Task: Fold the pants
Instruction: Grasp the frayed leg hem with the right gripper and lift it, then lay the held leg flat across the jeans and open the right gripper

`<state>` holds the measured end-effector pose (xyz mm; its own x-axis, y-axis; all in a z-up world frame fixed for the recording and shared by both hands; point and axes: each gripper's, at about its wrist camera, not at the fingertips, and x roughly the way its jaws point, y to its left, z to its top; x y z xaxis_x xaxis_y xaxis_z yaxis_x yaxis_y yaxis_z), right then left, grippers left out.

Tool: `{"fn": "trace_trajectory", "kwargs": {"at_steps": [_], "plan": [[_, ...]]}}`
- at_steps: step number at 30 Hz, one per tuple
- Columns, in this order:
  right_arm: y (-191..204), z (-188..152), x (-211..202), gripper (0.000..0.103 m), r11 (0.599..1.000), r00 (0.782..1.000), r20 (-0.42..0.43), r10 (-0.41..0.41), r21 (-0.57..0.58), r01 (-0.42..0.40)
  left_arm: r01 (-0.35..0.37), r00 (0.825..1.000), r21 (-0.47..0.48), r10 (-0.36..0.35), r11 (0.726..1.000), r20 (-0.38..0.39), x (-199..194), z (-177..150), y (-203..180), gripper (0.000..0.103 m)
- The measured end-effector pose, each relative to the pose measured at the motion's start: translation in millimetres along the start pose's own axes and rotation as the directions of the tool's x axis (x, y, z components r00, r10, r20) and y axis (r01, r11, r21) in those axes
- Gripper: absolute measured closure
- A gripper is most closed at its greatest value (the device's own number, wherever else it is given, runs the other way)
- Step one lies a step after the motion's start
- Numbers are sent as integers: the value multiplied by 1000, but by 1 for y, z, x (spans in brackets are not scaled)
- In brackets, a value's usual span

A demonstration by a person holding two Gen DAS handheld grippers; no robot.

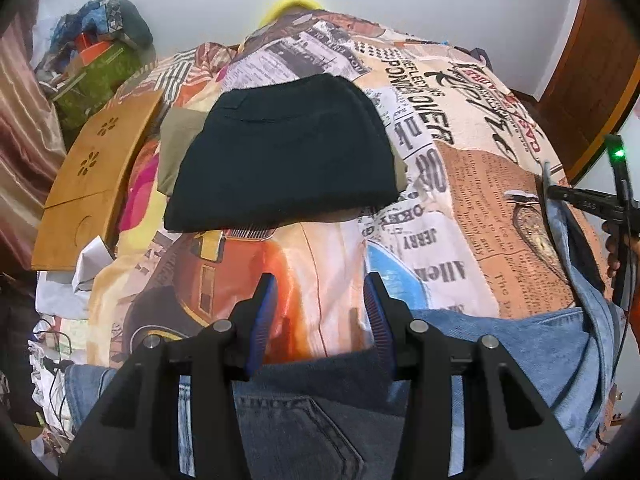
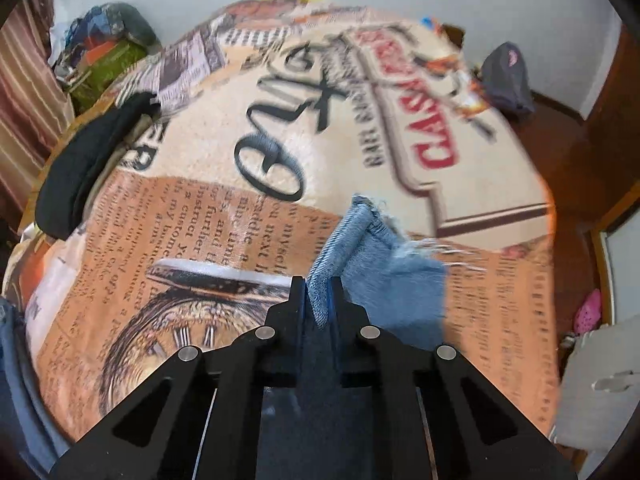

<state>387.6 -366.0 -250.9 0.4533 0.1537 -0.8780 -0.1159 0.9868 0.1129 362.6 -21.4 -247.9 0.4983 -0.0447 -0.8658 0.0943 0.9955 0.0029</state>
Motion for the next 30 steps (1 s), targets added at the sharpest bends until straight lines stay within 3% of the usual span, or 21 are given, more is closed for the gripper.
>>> {"fn": "trace_trajectory", "kwargs": {"at_steps": [8,14,18,23,30], "plan": [[-34,-21,-99,95,996,990,134,-44,79,33,28,999,35,-29,999,35,-28,-8,-32,58],[-54,-38,-179,95,992,964,257,-70,124,39,68,995,90,-74,994,63,-56,-19,-71,58],[-57,-54,-229,95,991,935,348,-67,131,23,83,992,119,-93,989,81,-72,-28,-92,50],[-56,-83,-251,95,992,914,394,-93,115,51,114,988,136,-127,984,86,-89,-46,-114,48],[-86,-150,-229,95,971,939,310,-151,223,82,157,986,155,-163,975,29,-93,-76,-140,44]]}}
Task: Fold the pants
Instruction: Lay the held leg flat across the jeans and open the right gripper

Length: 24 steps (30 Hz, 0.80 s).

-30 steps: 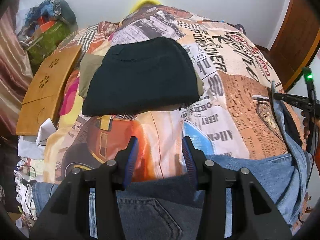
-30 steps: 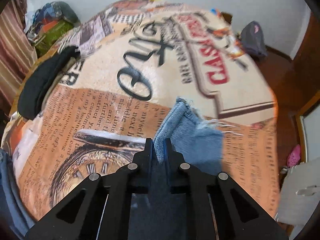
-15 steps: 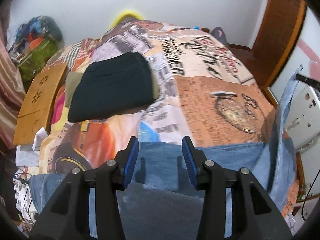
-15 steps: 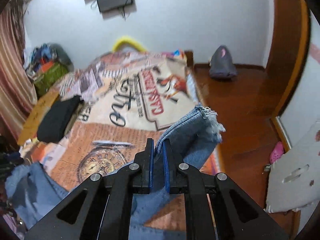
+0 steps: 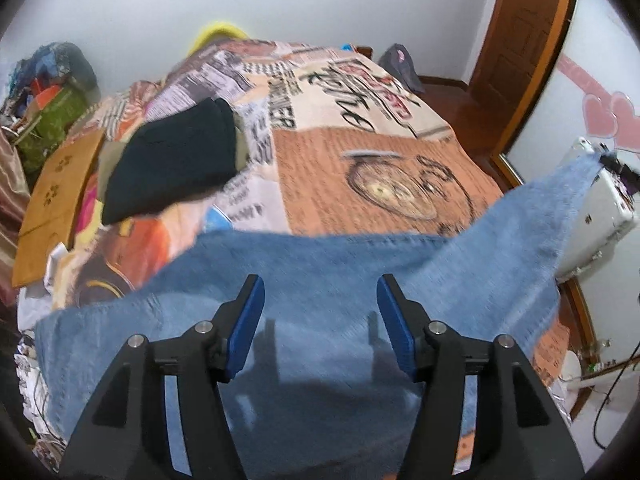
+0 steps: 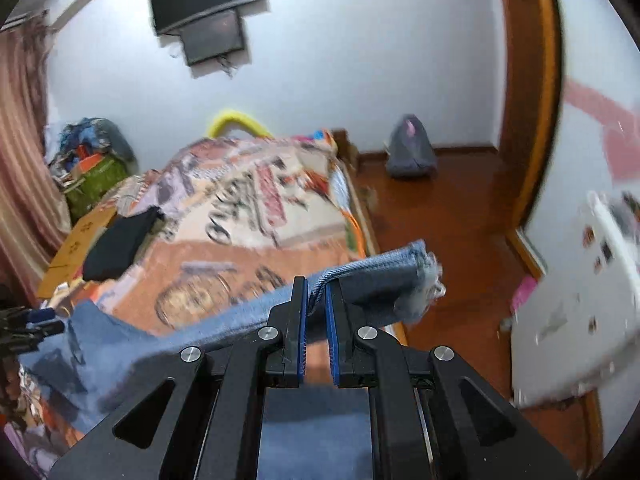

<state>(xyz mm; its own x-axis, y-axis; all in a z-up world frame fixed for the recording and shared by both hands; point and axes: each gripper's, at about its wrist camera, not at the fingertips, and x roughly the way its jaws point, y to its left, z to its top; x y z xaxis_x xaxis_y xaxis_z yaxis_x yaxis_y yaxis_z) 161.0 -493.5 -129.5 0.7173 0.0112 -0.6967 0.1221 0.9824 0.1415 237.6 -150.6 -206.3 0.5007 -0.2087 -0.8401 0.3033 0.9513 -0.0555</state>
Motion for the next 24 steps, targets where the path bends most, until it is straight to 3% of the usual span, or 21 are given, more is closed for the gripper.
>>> {"fn": "trace_trajectory", "kwargs": {"at_steps": [7,14,19,21,24], "plan": [[-43,-76,19,95,992,992,-127,-5,127,22,9,999,36,-8,999,-39,4,-28,-26,41],[-51,-128,46,95,978,978,-209,10,204,34,-10,999,21,10,1000,-35,-11,-51,-24,36],[-48,-134,48,95,973,960,-224,-167,121,197,-74,997,-6,74,997,-12,-32,-61,1,31],[-51,-134,43,94,971,961,-220,-168,129,199,-99,995,-26,99,995,-4,-41,-67,15,28],[-56,-133,34,73,969,967,-205,-152,163,187,-120,993,-56,120,991,-3,-47,-79,34,19]]}}
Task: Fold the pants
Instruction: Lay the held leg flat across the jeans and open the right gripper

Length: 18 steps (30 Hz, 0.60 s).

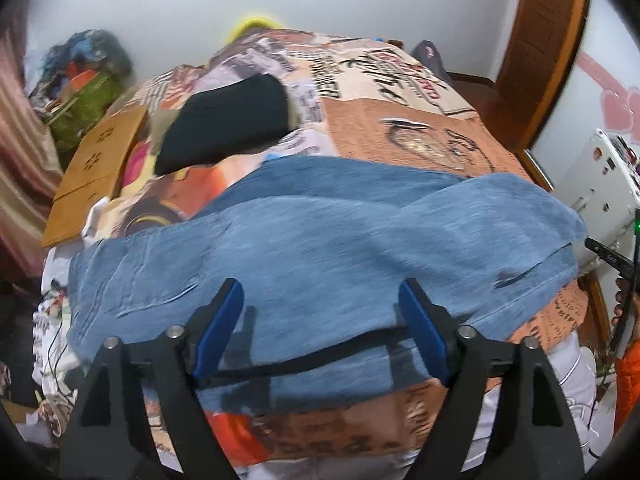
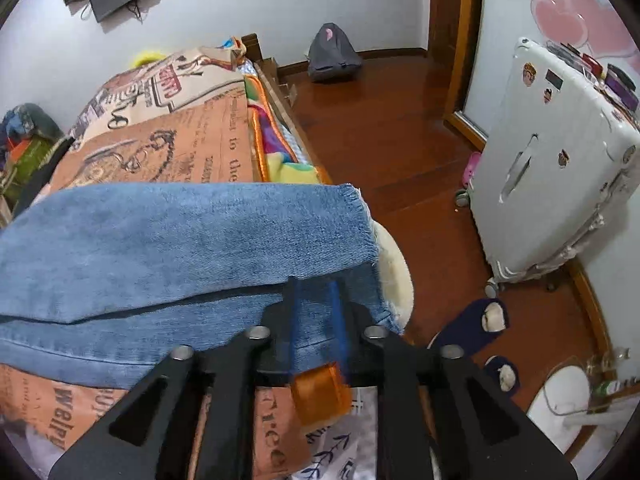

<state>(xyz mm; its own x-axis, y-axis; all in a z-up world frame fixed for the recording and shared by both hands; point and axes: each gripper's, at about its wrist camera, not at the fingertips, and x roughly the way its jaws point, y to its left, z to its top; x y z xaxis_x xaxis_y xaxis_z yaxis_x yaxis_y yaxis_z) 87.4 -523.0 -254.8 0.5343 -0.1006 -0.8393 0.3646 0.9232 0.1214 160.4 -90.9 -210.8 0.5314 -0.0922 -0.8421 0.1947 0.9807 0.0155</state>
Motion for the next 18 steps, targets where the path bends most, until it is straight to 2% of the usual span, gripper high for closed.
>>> {"fn": "trace_trajectory", "kwargs": {"at_steps": [1,2,7,13,18], "plan": [[-1,0,-4,62,1000,1000,13,7,13,-8,-5,1000,-6,5,1000,-6,1,-4,4,17],[-2,-2,-7,56,1000,1000,23,12,20,-12,-5,1000,-12,5,1000,-14,3,-8,8,17],[3,-6,-4,46,996,998,21,54,74,-56,3,999,-11,-4,1000,-49,17,-25,7,14],[7,-12,4,45,994,998,5,62,90,-62,-21,999,93,25,995,-45,28,-38,-16,13],[6,-8,15,45,995,999,-10,50,89,-49,4,999,162,3,987,-44,31,-44,-33,10]]}}
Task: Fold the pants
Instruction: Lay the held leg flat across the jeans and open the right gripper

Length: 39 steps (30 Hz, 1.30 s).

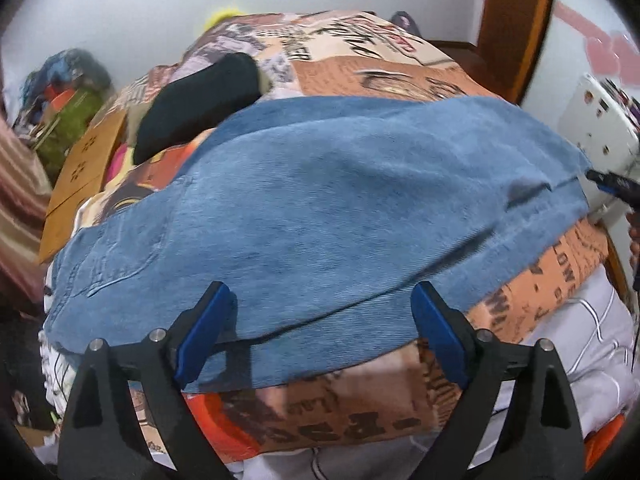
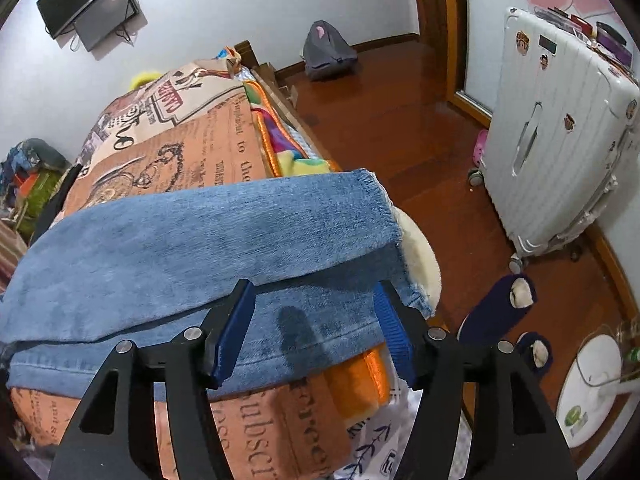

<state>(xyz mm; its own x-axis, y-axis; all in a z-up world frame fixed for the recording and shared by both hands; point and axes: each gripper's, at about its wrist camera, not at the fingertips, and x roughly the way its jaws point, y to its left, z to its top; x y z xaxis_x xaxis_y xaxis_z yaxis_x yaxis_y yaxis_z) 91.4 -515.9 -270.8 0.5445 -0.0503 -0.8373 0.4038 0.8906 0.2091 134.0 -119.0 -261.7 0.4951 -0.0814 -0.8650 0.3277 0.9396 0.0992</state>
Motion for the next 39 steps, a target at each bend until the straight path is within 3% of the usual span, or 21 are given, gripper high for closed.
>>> {"fn": "trace_trajectory", "kwargs": {"at_steps": [4,8,11,15,17,18,22,30,36,39], "plan": [[0,10,12,45,1000,1000,-5,15,12,-15,-33,999,43,32,999,17,5,5,-12,9],[0,16,22,45,998,999,-14,45,46,-44,-10,1000,17,10,1000,11,14,21,-13,8],[2,17,27,47,996,997,-13,74,53,-73,-17,1000,29,16,999,26,18,30,-18,14],[2,16,21,65,997,997,17,73,40,-74,-15,998,46,12,999,54,16,36,-28,43],[-3,17,17,84,995,996,32,81,55,-82,-29,997,65,24,997,78,12,38,-35,60],[-9,16,12,86,990,993,45,111,80,-115,-28,995,69,21,997,93,9,38,-38,68],[-21,11,-8,90,969,977,94,191,143,-203,-23,990,47,16,999,137,-3,44,-37,81],[-17,-3,-42,90,975,975,143,171,121,-189,23,989,17,-25,1000,146,-29,48,-27,88],[-25,-18,-51,90,982,981,144,128,120,-146,59,994,35,-62,998,94,-26,25,-34,89],[-31,-26,-37,90,979,988,91,128,147,-141,71,996,41,-73,997,44,-16,16,-41,88]]}}
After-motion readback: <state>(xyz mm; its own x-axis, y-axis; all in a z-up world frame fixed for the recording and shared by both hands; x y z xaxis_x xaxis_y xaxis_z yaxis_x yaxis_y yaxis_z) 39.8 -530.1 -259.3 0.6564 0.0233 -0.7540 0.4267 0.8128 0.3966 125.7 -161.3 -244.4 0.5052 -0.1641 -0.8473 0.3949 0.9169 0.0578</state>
